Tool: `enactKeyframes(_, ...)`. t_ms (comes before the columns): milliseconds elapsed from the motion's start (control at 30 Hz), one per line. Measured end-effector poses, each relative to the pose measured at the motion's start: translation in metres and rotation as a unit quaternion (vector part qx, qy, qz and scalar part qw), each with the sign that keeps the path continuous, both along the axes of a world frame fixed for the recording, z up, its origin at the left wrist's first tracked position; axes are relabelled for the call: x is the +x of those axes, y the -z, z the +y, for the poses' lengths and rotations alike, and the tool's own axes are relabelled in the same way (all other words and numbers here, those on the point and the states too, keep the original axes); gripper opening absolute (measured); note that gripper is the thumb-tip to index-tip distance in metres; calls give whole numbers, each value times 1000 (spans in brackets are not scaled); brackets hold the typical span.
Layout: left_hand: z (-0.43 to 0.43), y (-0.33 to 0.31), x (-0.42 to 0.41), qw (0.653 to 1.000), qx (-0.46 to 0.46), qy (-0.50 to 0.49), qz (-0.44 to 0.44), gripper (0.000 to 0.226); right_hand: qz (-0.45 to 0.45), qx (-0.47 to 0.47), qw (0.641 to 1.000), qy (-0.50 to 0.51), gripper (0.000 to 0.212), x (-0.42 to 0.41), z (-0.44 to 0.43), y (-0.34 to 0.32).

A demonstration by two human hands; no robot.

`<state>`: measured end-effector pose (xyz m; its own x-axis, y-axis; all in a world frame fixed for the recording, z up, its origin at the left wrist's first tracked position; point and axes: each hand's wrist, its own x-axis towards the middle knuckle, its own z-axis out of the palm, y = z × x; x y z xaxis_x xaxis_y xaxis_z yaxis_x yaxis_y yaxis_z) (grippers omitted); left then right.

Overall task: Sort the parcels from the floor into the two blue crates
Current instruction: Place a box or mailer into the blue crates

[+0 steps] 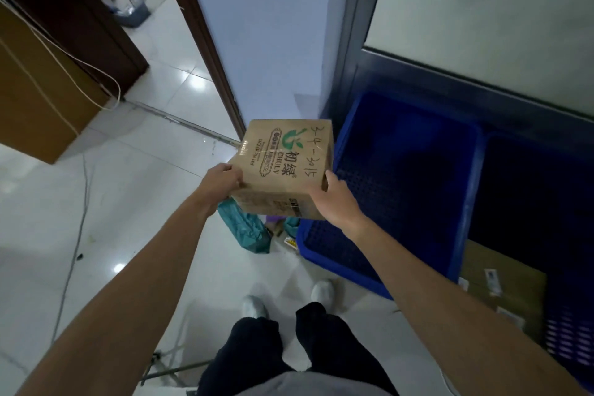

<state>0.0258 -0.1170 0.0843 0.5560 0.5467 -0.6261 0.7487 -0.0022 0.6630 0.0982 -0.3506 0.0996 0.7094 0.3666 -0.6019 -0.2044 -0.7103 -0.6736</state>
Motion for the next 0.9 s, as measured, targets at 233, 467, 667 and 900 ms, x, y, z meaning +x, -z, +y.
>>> enactKeyframes(233, -65, -31, -29, 998, 1, 60, -30, 8, -12, 8, 998, 59, 56, -53, -86, -23)
enactKeyframes(467, -141, -37, -68, 990, -15, 130, -54, 20, -38, 13, 991, 131, 67, -108, -164, -39)
enactKeyframes(667, -208, -42, -77, 986, -50, 152, -55, 21, -77, -3, 978, 192, 64, -138, -230, -51)
enactKeyframes(900, -283, -45, -54, 979, -56, 188, -48, 28, -106, 25, 964, 243, 47, -140, -309, -50)
